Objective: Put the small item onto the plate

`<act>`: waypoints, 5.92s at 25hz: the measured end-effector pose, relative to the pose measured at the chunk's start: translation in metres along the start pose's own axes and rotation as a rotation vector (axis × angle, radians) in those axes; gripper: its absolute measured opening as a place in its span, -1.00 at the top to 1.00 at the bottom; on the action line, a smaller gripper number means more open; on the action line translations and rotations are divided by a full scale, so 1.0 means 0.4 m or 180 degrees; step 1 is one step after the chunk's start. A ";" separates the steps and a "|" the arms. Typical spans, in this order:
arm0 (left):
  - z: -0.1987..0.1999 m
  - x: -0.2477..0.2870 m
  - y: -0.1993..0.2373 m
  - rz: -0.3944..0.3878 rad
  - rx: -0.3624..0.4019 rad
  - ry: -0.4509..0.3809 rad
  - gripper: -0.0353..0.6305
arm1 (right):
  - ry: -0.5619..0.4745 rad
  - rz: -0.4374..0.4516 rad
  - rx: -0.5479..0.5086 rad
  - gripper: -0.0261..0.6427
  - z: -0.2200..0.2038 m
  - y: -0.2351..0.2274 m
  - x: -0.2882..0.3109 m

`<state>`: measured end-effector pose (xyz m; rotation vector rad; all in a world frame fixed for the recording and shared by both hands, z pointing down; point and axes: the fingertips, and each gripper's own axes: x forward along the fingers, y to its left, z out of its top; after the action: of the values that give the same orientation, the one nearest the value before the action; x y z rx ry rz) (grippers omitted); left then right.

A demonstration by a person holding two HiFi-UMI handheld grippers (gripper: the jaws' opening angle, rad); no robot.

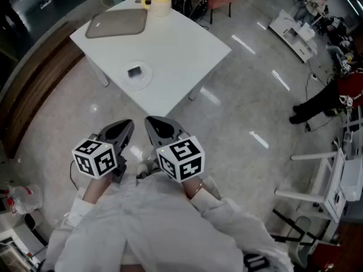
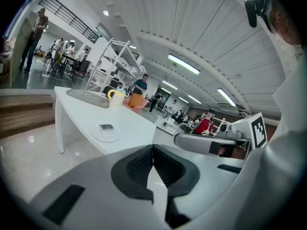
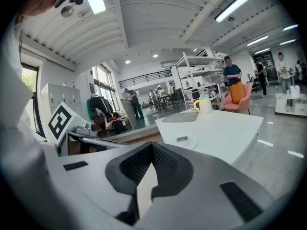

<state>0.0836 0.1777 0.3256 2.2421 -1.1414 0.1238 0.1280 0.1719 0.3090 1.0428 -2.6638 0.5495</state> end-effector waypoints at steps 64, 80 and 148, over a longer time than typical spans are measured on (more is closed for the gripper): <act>0.235 0.190 0.452 -0.0388 -0.0157 0.0765 0.86 | 0.0054 -0.0855 0.0597 0.88 0.156 -0.198 0.457; 0.199 0.239 0.489 -0.0345 -0.0330 0.0827 0.86 | 0.0240 -0.0912 0.0612 0.88 0.121 -0.260 0.472; -0.023 0.247 0.591 0.0247 -0.1808 0.1129 0.64 | 0.1215 -0.0683 0.1872 0.57 -0.199 -0.306 0.484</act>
<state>-0.0328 0.0096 0.4802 1.6002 -0.9257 0.1926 0.0787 0.0056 0.4787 1.1925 -2.0639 1.3761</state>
